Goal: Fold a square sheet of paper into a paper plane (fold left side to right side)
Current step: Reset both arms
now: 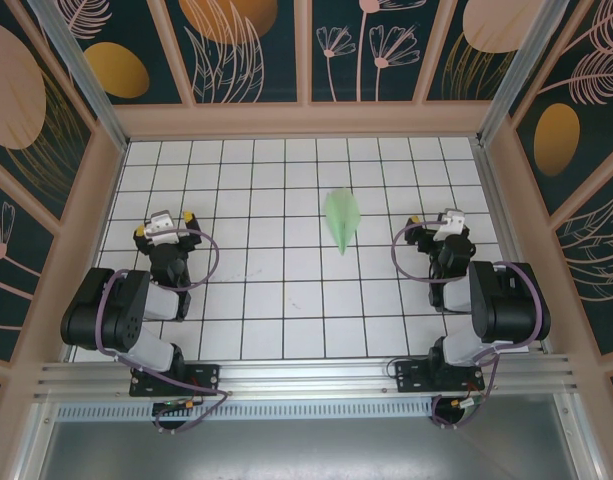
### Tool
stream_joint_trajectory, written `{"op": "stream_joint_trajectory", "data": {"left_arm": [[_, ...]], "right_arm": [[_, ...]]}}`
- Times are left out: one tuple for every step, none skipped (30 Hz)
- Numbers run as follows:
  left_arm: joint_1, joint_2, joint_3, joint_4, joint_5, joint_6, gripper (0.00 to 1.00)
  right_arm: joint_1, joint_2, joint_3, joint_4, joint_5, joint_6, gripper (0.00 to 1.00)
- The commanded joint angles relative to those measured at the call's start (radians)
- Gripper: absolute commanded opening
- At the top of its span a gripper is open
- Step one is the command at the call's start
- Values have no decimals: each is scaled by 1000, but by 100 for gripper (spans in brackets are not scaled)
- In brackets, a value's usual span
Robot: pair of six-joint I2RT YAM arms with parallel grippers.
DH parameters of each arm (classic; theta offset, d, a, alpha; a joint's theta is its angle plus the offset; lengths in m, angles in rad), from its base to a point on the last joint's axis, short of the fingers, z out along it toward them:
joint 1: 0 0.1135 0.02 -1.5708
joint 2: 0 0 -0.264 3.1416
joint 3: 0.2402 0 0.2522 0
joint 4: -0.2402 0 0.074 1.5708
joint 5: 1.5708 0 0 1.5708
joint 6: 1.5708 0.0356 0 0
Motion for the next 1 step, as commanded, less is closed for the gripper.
{"op": "stream_joint_trajectory", "data": {"left_arm": [[5, -10, 7, 2, 14, -19, 99]], "right_arm": [[-4, 4, 16, 48, -27, 4, 99]]}}
